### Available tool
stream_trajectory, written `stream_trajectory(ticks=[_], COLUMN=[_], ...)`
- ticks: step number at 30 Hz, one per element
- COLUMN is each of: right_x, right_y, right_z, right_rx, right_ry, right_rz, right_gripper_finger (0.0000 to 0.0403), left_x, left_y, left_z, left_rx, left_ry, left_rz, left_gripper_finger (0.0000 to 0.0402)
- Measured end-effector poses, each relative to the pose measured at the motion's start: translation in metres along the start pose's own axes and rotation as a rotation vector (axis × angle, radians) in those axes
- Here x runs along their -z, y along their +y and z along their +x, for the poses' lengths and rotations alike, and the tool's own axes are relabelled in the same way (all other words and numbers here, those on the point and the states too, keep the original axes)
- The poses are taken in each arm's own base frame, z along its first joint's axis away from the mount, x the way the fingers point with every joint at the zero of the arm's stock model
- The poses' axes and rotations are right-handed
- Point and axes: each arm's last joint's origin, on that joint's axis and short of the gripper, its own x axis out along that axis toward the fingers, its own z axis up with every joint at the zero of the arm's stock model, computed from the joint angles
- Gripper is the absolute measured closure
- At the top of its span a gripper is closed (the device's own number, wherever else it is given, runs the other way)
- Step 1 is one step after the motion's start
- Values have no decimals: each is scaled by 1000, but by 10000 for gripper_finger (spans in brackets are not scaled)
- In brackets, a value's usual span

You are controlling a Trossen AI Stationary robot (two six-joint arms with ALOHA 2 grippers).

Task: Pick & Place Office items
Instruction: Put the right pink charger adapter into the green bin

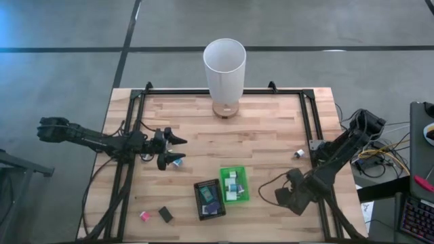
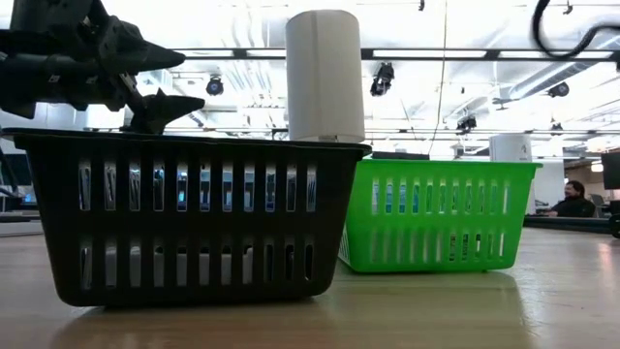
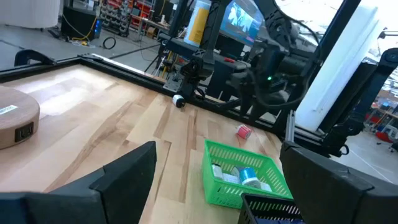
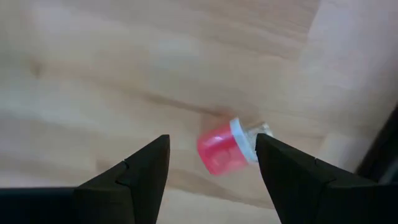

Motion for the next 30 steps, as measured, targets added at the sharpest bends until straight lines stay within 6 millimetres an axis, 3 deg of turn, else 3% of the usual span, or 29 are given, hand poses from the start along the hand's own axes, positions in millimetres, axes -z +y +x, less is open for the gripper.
stream_trajectory(ticks=[9, 17, 24, 30], right_x=[29, 54, 57, 61], right_y=[-7, -16, -25, -21], right_z=[-26, -32, -25, -25], right_rx=[-46, -127, -109, -186], right_ry=[-27, 42, 24, 6], right_rz=[-655, -960, -1191, -1506], right_gripper_finger=[173, 170, 170, 170], left_x=[0, -5, -6, -6], left_y=[0, -2, -2, -2], left_z=[0, 0, 0, 0], left_rx=[0, 26, 34, 35], left_ry=[0, -47, -59, -60], left_rz=[-33, -267, -304, -305], left_gripper_finger=[62, 62, 62, 62])
